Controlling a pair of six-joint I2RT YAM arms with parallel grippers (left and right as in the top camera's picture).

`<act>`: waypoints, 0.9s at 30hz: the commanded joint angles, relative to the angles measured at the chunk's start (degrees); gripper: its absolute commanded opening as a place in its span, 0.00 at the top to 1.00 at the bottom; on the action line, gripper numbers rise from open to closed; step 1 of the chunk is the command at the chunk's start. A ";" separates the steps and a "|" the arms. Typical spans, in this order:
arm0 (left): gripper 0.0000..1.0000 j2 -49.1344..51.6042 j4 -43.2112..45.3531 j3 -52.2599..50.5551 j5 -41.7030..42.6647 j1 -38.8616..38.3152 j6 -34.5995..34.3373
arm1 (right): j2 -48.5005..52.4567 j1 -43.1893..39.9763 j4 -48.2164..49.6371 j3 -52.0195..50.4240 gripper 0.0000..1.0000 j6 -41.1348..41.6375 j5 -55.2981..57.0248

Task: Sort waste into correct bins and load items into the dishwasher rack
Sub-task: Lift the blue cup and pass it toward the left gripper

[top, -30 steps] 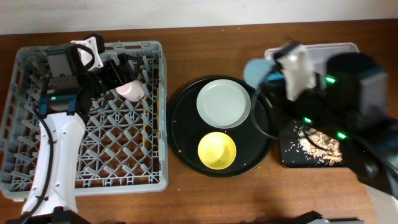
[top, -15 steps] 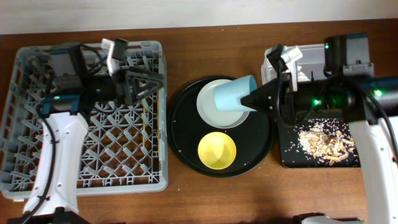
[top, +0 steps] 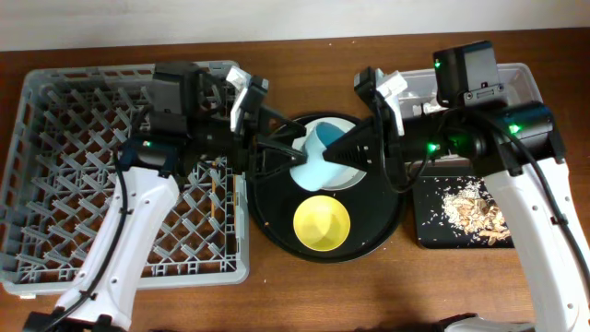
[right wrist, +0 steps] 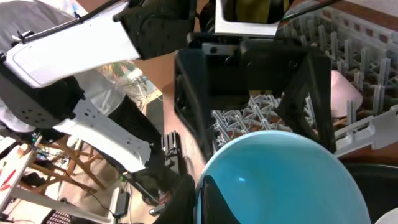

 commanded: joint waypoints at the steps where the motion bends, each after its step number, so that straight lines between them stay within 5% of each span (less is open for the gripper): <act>1: 0.19 -3.21 2.03 0.63 3.15 -0.50 1.49 | -0.22 0.46 1.42 0.13 0.96 -0.83 0.31; 15: 0.19 -6.03 0.66 0.61 3.39 0.68 1.51 | -0.17 -2.14 15.37 0.13 0.96 7.13 -10.05; 17: 0.28 -6.03 0.37 0.61 3.39 0.46 1.51 | -0.17 -2.12 15.37 0.13 0.96 7.13 -10.08; 24: 0.29 -6.03 0.28 0.61 3.37 -1.60 1.53 | -0.17 -2.12 14.71 0.13 0.96 7.13 -9.79; 27: 0.43 -6.03 0.26 0.61 3.37 -1.57 1.51 | -0.17 -2.12 14.73 0.13 0.96 7.13 -8.55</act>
